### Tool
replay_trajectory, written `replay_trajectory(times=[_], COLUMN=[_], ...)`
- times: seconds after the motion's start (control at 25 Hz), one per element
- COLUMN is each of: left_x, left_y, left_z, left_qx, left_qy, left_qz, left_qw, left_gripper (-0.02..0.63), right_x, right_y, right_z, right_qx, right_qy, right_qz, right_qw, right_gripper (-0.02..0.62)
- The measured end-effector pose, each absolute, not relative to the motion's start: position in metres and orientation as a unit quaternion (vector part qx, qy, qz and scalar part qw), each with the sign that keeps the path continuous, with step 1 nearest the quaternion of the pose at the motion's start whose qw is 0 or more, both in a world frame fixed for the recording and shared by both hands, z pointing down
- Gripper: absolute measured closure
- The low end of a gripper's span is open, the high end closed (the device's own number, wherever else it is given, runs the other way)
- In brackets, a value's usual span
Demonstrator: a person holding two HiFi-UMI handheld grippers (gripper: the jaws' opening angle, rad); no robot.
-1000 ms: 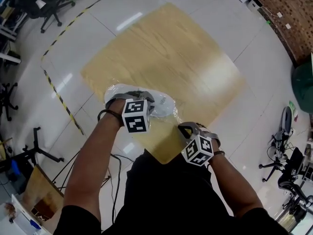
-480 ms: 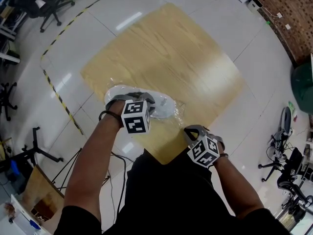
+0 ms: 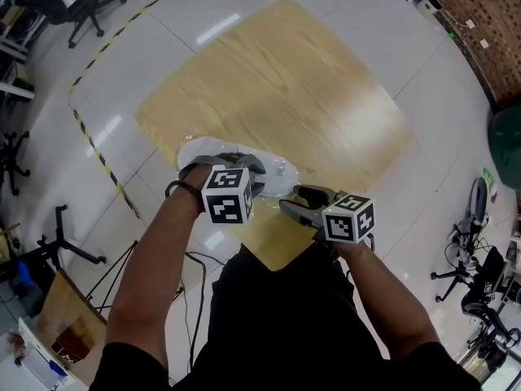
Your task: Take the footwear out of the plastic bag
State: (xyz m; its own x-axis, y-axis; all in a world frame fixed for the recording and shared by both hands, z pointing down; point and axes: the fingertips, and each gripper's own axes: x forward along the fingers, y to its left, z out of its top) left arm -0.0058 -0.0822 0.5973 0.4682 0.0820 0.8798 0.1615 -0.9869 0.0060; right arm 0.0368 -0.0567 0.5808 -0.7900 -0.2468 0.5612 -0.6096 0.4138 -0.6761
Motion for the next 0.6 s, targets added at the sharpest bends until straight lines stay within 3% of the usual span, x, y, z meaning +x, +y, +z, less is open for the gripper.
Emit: replay_trajectory(times=[0.12, 0.16, 0.24, 0.6], left_x=[-0.007, -0.008, -0.008, -0.007], left_y=[-0.082, -0.082, -0.082, -0.078], left_z=[0.597, 0.597, 0.596, 0.597], left_qx=[-0.857, -0.858, -0.859, -0.868], left_qy=[-0.066, -0.063, -0.057, -0.063], left_qz=[-0.509, -0.509, -0.508, -0.492], left_qw=[0.039, 0.038, 0.037, 0.027], left_gripper=[0.503, 0.506, 0.514, 0.52], right_x=[0.027, 0.027, 0.031, 0.051], right_y=[-0.048, -0.045, -0.041, -0.026], right_z=[0.594, 0.598, 0.599, 0.579], right_qx=[0.257, 0.261, 0.268, 0.244], right_qy=[-0.799, -0.797, -0.802, -0.824], right_qz=[0.494, 0.49, 0.474, 0.478], right_qw=[0.226, 0.239, 0.246, 0.181], right_gripper=[0.369, 0.418, 0.581, 0.595])
